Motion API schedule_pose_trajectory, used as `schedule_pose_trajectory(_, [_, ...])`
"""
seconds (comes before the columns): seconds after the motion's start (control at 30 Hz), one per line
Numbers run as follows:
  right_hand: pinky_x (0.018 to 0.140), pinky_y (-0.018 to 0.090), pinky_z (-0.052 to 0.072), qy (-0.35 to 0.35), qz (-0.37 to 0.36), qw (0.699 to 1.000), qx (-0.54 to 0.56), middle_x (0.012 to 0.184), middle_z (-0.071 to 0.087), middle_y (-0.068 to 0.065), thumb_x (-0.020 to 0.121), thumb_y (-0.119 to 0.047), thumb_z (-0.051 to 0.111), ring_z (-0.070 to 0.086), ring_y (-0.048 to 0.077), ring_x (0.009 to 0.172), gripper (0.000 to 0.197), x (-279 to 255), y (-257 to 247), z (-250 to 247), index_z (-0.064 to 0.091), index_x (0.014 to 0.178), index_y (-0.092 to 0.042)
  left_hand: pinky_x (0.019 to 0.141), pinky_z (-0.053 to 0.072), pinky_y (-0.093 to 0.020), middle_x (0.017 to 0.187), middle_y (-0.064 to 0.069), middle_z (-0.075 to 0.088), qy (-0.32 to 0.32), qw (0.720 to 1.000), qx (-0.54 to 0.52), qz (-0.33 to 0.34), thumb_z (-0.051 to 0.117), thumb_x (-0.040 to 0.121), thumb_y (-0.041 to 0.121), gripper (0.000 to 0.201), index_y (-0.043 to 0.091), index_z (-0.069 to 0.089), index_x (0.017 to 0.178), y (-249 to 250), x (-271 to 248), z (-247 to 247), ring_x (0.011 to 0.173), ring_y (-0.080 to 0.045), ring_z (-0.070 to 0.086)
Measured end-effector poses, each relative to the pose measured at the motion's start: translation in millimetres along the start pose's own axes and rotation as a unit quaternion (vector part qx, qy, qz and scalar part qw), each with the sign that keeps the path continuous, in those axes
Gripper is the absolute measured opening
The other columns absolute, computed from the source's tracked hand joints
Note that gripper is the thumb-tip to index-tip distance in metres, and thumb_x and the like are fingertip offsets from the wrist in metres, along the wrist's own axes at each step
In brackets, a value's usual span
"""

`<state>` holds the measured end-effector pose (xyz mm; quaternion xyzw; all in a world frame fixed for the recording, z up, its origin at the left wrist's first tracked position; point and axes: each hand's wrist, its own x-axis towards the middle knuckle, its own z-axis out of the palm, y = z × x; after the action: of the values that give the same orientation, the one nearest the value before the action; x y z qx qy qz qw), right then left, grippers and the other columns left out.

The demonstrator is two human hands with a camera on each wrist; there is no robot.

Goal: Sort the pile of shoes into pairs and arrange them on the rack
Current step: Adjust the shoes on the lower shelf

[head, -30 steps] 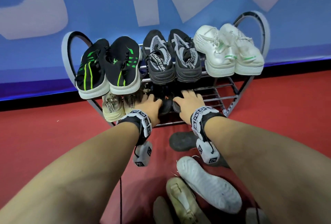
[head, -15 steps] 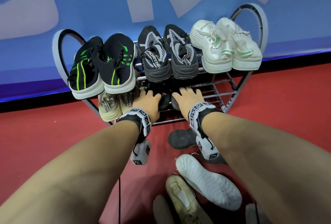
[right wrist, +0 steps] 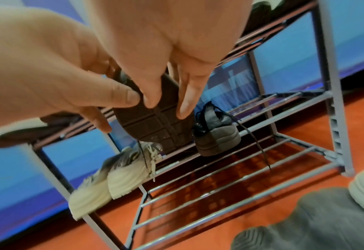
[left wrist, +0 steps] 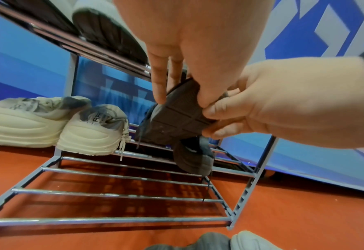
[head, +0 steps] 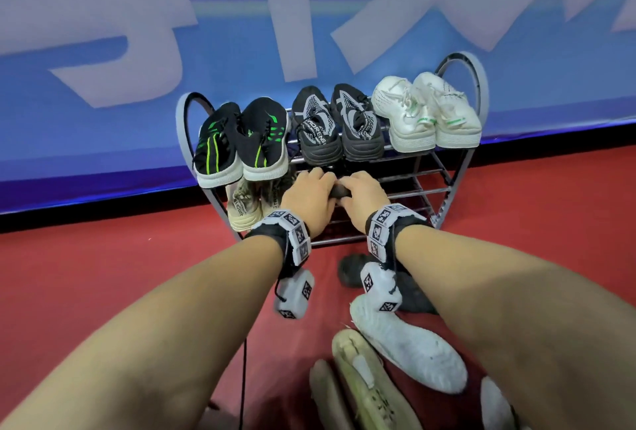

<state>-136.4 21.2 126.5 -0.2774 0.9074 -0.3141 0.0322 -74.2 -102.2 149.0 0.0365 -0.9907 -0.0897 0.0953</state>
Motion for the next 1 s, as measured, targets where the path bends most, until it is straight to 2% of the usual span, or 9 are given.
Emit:
schedule_pose_trajectory(0.1, [0.095, 0.027, 0.041, 0.049, -0.009, 0.995, 0.086, 0.115, 0.061, 0.007, 0.082, -0.003, 0.064, 0.058, 0.024, 0.105, 0.03, -12, -5, -20, 0.07, 0.109, -0.014, 0.091, 0.048, -0.043, 0.116, -0.006, 0.056, 0.023, 0.995, -0.091, -0.035, 0.066, 0.078, 0.023, 0.048, 0.018, 0.049, 0.122, 1, -8, -15, 0.109, -0.027, 0.053])
schedule_pose_trajectory(0.2, [0.082, 0.019, 0.041, 0.054, 0.011, 0.991, 0.12, 0.099, 0.07, 0.002, 0.078, -0.007, 0.065, 0.062, 0.017, 0.094, 0.029, -23, -11, -43, 0.074, 0.102, -0.021, 0.099, 0.046, -0.046, 0.129, -0.01, 0.053, -0.006, 0.991, -0.1, -0.09, 0.068, 0.07, 0.022, 0.073, 0.018, 0.039, 0.137, -1, -22, -25, 0.121, -0.03, 0.049])
schedule_pose_trajectory(0.37, [0.065, 0.023, 0.042, 0.041, 0.065, 0.976, 0.204, 0.075, 0.066, 0.0, 0.073, 0.005, 0.058, 0.058, 0.017, 0.073, 0.032, -38, -8, -74, 0.07, 0.081, -0.023, 0.098, 0.046, -0.048, 0.134, -0.005, 0.052, -0.044, 0.99, -0.053, -0.121, 0.073, 0.064, 0.029, 0.085, 0.025, 0.034, 0.14, 2, -37, -26, 0.125, -0.032, 0.048])
schedule_pose_trajectory(0.43, [0.068, 0.028, 0.049, 0.027, 0.092, 0.959, 0.265, 0.087, 0.071, 0.01, 0.066, 0.012, 0.049, 0.061, 0.022, 0.079, 0.04, -40, 0, -82, 0.07, 0.072, -0.023, 0.099, 0.046, -0.047, 0.136, -0.004, 0.053, -0.066, 0.988, -0.075, -0.121, 0.077, 0.059, 0.032, 0.094, 0.029, 0.033, 0.142, 6, -38, -25, 0.125, -0.03, 0.049])
schedule_pose_trajectory(0.5, [0.083, 0.04, 0.055, -0.005, 0.111, 0.937, 0.332, 0.105, 0.071, 0.015, 0.054, 0.011, 0.042, 0.064, 0.032, 0.098, 0.044, -40, 10, -84, 0.07, 0.061, -0.023, 0.099, 0.047, -0.042, 0.131, -0.004, 0.057, -0.103, 0.981, -0.114, -0.115, 0.082, 0.053, 0.03, 0.097, 0.028, 0.037, 0.139, 8, -39, -23, 0.12, -0.029, 0.054])
schedule_pose_trajectory(0.67, [0.103, 0.056, 0.045, -0.086, 0.163, 0.893, 0.41, 0.112, 0.071, 0.014, 0.047, 0.011, 0.03, 0.06, 0.036, 0.116, 0.051, -44, 40, -76, 0.069, 0.061, -0.019, 0.08, 0.045, -0.024, 0.113, 0.0, 0.065, -0.18, 0.972, -0.123, -0.09, 0.087, 0.055, 0.023, 0.092, 0.029, 0.041, 0.134, 5, -50, -23, 0.1, -0.022, 0.063])
schedule_pose_trajectory(0.73, [0.099, 0.056, 0.048, -0.093, 0.191, 0.866, 0.454, 0.115, 0.068, 0.018, 0.056, 0.02, 0.024, 0.06, 0.039, 0.114, 0.056, -44, 46, -75, 0.067, 0.064, -0.015, 0.074, 0.04, -0.026, 0.107, 0.0, 0.067, -0.195, 0.973, -0.084, -0.088, 0.086, 0.056, 0.025, 0.09, 0.032, 0.039, 0.133, 4, -54, -23, 0.092, -0.02, 0.06])
schedule_pose_trajectory(0.83, [0.081, 0.043, 0.054, -0.101, 0.221, 0.816, 0.525, 0.118, 0.061, 0.023, 0.066, 0.03, 0.01, 0.06, 0.038, 0.107, 0.057, -46, 42, -78, 0.054, 0.073, -0.006, 0.075, 0.039, -0.033, 0.103, -0.001, 0.066, -0.214, 0.971, -0.022, -0.108, 0.083, 0.055, 0.027, 0.084, 0.032, 0.039, 0.126, -1, -56, -24, 0.09, -0.021, 0.058])
schedule_pose_trajectory(1.0, [0.074, 0.035, 0.055, -0.128, 0.263, 0.787, 0.544, 0.12, 0.063, 0.022, 0.052, 0.023, 0.017, 0.059, 0.039, 0.116, 0.055, -34, 44, -70, 0.054, 0.082, -0.004, 0.07, 0.05, -0.032, 0.096, -0.003, 0.063, -0.294, 0.945, -0.083, -0.116, 0.091, 0.056, 0.015, 0.08, 0.015, 0.042, 0.118, -10, -49, -24, 0.088, -0.021, 0.06])
